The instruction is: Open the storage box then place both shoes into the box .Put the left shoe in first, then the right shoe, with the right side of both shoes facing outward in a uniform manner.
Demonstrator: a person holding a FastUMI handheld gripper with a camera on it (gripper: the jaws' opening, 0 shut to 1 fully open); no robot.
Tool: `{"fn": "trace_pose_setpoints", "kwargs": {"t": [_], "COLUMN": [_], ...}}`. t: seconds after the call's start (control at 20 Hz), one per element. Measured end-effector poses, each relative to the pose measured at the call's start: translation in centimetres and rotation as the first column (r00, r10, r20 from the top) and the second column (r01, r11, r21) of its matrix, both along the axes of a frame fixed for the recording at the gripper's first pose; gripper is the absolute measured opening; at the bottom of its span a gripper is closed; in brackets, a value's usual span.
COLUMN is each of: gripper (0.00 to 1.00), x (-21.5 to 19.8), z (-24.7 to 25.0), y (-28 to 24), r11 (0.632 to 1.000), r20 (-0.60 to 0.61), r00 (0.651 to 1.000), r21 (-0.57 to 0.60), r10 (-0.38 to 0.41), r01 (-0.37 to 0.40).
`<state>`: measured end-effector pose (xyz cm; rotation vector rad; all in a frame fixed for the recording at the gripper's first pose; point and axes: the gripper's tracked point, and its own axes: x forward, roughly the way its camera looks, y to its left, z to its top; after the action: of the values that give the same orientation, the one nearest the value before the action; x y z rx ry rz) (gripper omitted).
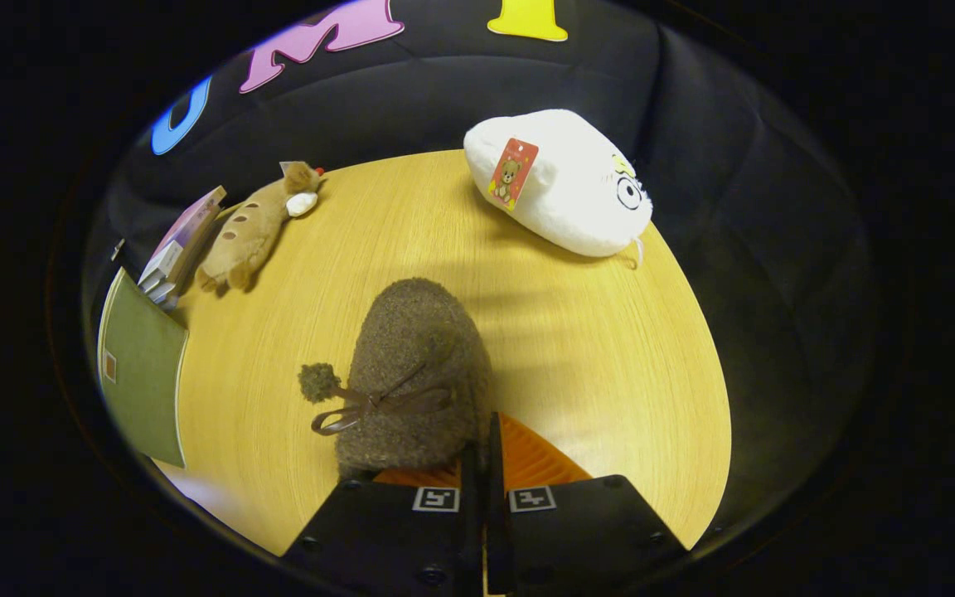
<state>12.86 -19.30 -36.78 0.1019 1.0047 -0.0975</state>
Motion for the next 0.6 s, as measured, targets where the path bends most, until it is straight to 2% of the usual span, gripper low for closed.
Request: {"fn": "trace_pose_setpoints", "kwargs": {"t": [0.35, 0.6], "gripper": [0.07, 0.07], "x": [-0.6, -1.0], "z": [7.3, 13.7], "y": [4.6, 11.7], "r11": [0.999, 0.987], "r20": [0.093, 0.135], "r00": [0.995, 0.987], "r21": [0.025, 0.149], "r10": [-0.039, -0.088], "r01": [0.037, 0.068]}}
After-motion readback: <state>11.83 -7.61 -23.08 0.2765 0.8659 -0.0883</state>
